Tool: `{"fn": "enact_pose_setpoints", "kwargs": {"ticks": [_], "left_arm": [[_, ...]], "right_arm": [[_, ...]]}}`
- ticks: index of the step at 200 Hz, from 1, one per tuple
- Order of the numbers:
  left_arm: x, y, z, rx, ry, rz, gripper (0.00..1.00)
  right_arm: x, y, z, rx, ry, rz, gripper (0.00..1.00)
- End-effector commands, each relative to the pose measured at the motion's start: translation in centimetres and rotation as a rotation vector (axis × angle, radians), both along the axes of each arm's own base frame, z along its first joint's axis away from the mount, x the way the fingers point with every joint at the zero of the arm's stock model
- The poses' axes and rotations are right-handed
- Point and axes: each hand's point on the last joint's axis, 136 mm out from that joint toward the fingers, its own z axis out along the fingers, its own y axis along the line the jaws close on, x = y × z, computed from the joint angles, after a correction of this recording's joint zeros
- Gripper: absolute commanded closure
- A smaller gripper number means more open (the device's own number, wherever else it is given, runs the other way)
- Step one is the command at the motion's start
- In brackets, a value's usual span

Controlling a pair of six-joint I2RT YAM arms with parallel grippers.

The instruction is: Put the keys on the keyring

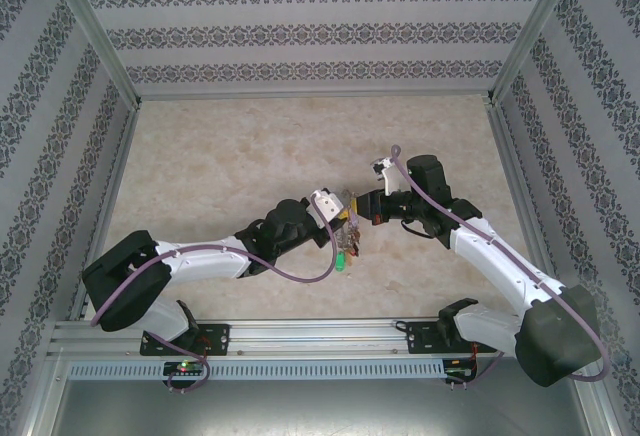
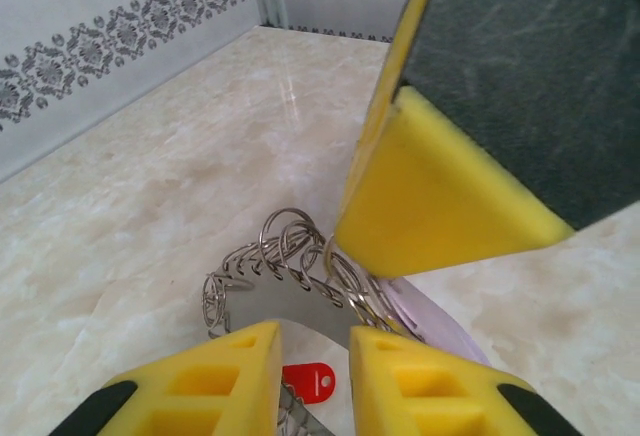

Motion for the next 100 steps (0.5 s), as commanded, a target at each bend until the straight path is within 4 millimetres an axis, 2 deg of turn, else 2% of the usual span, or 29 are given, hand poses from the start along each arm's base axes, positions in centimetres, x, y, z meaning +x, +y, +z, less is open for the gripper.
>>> {"fn": "enact_pose_setpoints", "kwargs": {"ticks": [1,65,100], "left_arm": [[-1.17,-1.02,0.7,-0.006,-0.024,-0.08,0.74],[-1.53,-1.38,-0.1,0.054,-0.02,-0.122,0.75],[-1.44,-1.51,0.36,0.037,-0.028,-0.121,0.75]], "right_arm": [[-0.26,0.98,2.69,0.048,-0.078,0.055,1.0],[-0.41,0.95,2.64,0.049,-0.076,0.056,1.0],[-0.4,1.0,2.81,0.05,-0.08,0.059,1.0]]}}
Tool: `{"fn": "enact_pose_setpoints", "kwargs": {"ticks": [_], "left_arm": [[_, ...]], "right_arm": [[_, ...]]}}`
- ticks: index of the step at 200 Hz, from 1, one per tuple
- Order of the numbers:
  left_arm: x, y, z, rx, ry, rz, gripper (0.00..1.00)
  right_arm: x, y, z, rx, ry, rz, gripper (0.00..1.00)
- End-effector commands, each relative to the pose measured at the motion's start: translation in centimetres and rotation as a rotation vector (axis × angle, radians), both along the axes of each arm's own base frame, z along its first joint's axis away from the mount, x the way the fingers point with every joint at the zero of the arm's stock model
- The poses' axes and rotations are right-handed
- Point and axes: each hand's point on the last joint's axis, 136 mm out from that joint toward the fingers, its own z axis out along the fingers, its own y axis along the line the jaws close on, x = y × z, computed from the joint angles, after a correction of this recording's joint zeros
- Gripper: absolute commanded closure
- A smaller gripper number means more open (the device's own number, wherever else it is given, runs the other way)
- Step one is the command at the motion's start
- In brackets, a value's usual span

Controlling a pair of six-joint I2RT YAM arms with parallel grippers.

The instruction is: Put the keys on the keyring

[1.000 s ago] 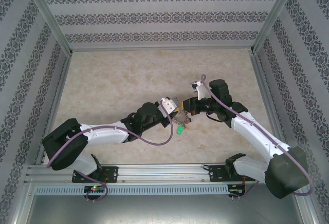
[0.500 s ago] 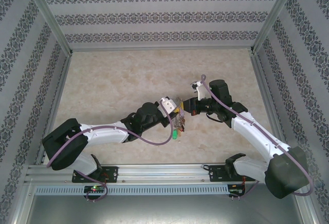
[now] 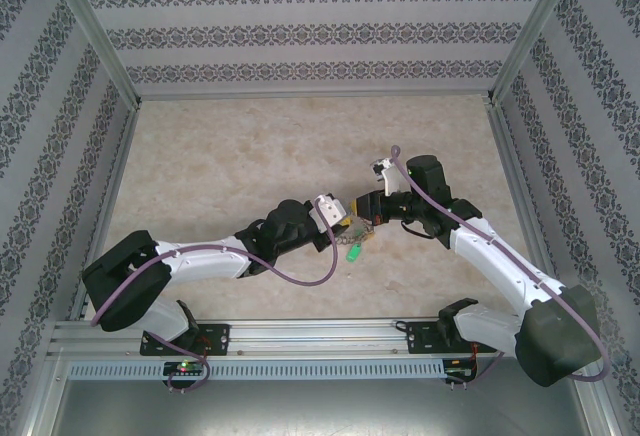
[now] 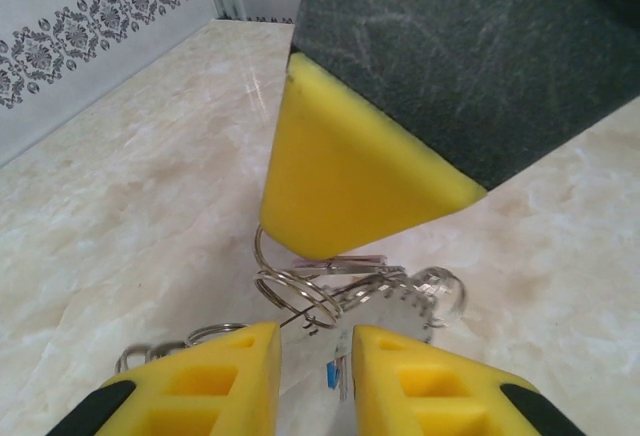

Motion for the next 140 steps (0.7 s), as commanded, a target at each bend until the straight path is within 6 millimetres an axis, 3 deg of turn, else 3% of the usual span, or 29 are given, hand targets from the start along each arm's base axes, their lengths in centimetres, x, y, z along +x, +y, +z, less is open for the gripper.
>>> {"fn": "enact_pose_setpoints", "kwargs": {"ticks": [1,63,140], "left_arm": [[-0.3,-0.9,1.1,-0.006,-0.024,-0.033,0.75],[-0.3,-0.9,1.5,-0.021,-0.034,-0.029,0.75],[-0.8,0.8,0.5,-0.003,-0.014,0.01,0.71]], "right_arm": [[-0.3,1.0,2.9,0.05,-0.087,0.055,1.0],[-0.1,1.0,2.8,0.048,-0.084,0.049,1.0],[0.2,1.0,2.9,0.046,-0.089,0.045,1.0]]}}
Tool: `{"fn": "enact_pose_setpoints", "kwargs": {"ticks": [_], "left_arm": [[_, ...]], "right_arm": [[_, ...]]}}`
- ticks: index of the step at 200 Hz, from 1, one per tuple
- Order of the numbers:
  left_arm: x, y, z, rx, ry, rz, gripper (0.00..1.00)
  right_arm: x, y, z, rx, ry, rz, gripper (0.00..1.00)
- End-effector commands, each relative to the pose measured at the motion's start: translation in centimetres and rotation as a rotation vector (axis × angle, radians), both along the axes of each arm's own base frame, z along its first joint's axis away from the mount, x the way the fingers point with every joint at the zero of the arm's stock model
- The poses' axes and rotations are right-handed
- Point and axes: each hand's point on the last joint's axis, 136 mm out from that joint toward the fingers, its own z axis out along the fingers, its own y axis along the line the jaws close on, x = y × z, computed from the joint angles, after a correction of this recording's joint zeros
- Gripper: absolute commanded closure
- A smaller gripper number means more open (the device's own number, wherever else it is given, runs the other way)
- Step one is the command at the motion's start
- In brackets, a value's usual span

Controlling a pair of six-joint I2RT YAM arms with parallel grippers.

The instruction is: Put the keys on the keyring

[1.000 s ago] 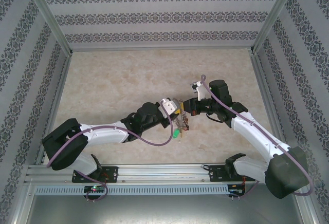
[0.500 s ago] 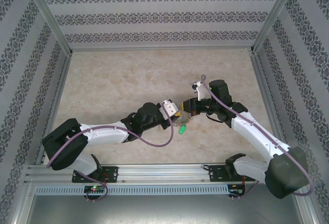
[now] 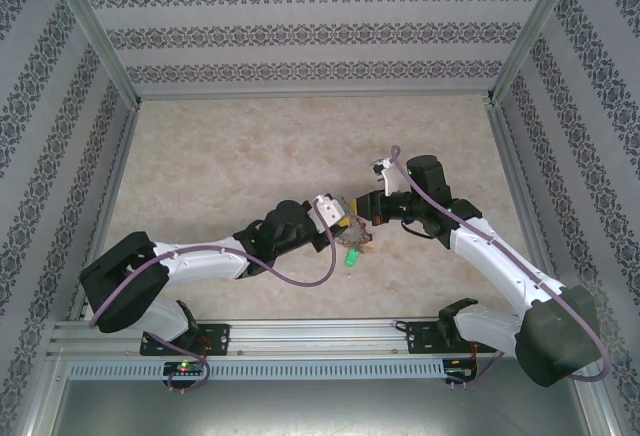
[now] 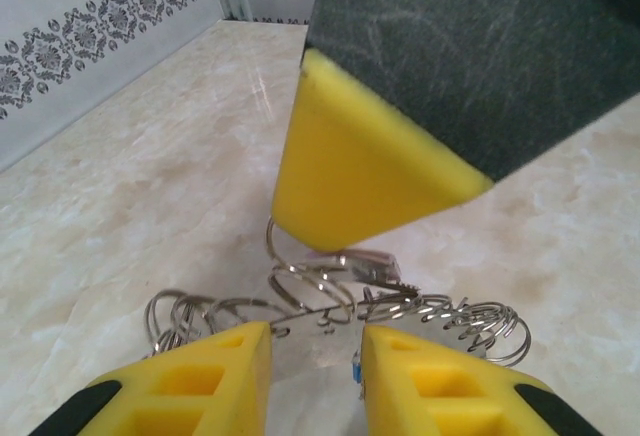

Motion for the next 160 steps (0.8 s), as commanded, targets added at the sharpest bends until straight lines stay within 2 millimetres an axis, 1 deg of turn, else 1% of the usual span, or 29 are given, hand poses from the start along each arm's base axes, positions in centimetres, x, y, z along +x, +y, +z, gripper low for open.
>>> {"fn": "enact_pose_setpoints", "kwargs": {"ticks": [1,10,33,75,121,160], "left_arm": [[-0.8,0.2,0.5,-0.005,-0.009,-0.01,0.71],[-1.0,0.1,0.3,-0.002,-0.003,-0.018,0.72],[-1.4,-0.2,0.6,-0.013,-0.002,-0.041,0.73],[-1.8,-1.5,1.1,-0.023,-0.011,-0.078,0.73],[-0.6,-2.2,1.3,-0.036,-0.028,-0.027,0.72],[0.1,-2.3,1.5,-0.038,-0.044,0.008,0.72]], "right_arm": [[0.2,1.0,2.8,0.046,-0.087,0.044,1.0],[0.2,1.0,2.8,0.046,-0.087,0.044,1.0],[0.2,1.0,2.8,0.046,-0.083,0.045,1.0],[0.2,1.1,2.8,0.047,-0.085,0.045,1.0],[0.0,1.1,2.8,0.048,-0.085,0.051,1.0],[0.0,1.0,2.9,0.048,-0.086,0.051,1.0]]}}
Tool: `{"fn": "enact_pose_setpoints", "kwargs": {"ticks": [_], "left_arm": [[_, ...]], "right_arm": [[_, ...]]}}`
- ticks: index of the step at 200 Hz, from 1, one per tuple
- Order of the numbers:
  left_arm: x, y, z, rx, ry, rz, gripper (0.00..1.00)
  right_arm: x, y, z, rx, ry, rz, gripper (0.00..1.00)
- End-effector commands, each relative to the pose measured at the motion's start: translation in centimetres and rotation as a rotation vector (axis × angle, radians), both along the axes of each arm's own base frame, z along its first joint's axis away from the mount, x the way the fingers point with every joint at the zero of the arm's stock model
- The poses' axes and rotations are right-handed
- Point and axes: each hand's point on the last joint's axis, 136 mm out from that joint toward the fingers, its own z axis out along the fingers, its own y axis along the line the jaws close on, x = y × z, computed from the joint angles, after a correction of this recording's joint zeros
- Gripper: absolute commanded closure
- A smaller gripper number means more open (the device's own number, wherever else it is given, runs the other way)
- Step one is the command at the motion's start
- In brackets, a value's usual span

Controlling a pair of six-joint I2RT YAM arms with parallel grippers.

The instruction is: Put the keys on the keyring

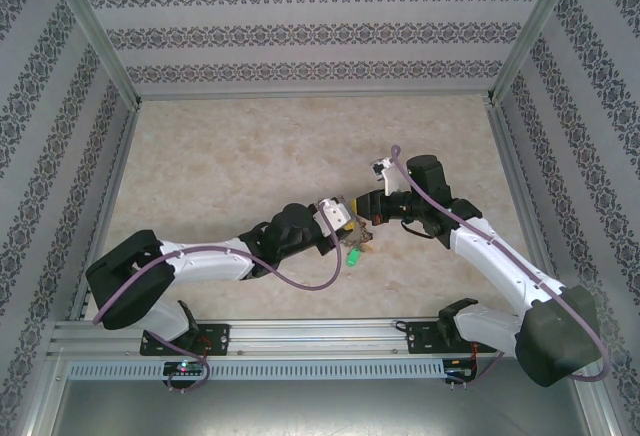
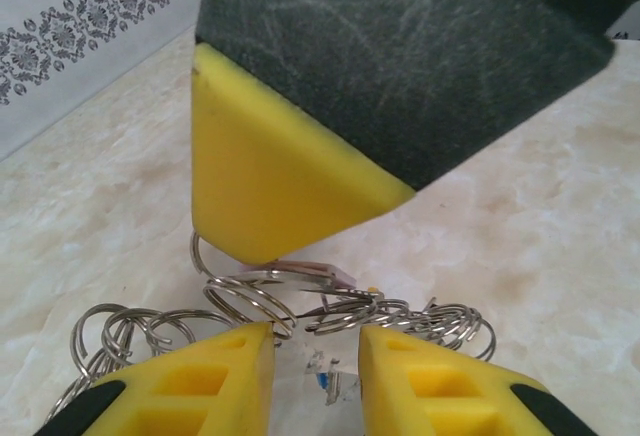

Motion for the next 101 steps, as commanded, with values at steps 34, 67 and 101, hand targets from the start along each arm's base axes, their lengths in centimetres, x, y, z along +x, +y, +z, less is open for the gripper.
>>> {"fn": "enact_pose_setpoints", "kwargs": {"ticks": [34,67,101], "left_arm": [[1.0,-0.5,1.9,-0.051,-0.054,0.069,0.72],[1.3,-0.3,1.8,-0.045,-0.054,0.089,0.72],[1.5,-0.2,1.9,-0.044,-0.063,0.102,0.75]], "right_arm": [[-0.1,1.0,2.8,0.048,-0.082,0.051,1.0],[-0.3,1.1,2.8,0.052,-0.076,0.059,1.0],[-0.4,1.2,2.8,0.052,-0.075,0.065,1.0]]}}
